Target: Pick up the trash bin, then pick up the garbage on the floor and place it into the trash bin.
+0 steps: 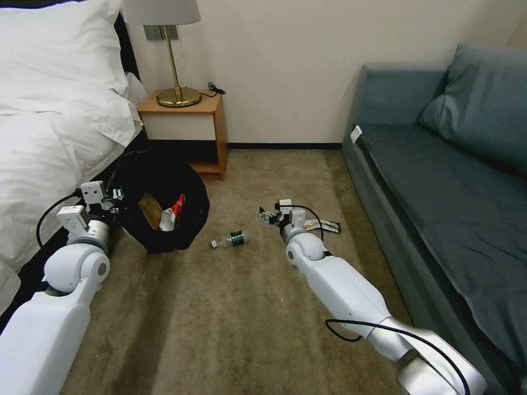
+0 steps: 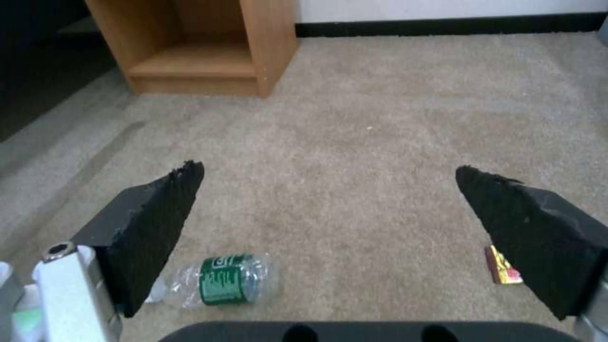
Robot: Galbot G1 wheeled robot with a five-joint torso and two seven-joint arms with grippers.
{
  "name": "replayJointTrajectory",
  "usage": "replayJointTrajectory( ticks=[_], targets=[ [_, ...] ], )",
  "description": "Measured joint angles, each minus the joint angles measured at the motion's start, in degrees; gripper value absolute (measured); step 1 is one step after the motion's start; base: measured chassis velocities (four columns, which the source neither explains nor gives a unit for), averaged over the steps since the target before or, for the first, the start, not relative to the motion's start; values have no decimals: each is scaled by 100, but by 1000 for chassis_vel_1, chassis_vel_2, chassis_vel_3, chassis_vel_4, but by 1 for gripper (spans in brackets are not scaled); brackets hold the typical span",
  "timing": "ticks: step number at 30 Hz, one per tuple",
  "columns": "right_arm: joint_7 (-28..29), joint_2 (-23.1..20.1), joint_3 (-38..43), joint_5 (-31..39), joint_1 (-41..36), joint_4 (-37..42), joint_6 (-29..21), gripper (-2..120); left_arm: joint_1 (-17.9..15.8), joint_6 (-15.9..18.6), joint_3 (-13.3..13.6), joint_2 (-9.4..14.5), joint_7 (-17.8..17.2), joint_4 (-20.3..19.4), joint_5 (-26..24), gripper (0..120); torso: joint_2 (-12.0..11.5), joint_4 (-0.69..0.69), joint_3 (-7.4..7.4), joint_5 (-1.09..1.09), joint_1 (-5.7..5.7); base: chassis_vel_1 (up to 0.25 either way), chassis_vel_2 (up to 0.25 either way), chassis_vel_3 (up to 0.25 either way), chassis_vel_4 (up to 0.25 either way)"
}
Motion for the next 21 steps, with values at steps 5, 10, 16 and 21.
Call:
replayJointTrajectory(
  ticks=[5,10,16,21],
  targets=[
    [-4,26,-4,-10,15,-43,15,100,-6,-2,-5,1,3,3,-4,5,0,0,0,0,0,0,0,0,0],
    [-7,53,-11,-38,18,-82,29,100,-7,-4,-7,-25,19,18,-3,5,0,0,0,0,0,0,0,0,0],
    [-7,75,-17,-43,38,-105,30,100,-7,-9,-19,-3,27,23,-13,5,0,0,0,0,0,0,0,0,0],
    [-8,90,-18,-46,46,-122,30,100,-9,-9,-27,17,27,20,-32,5,0,0,0,0,0,0,0,0,0]
  ],
)
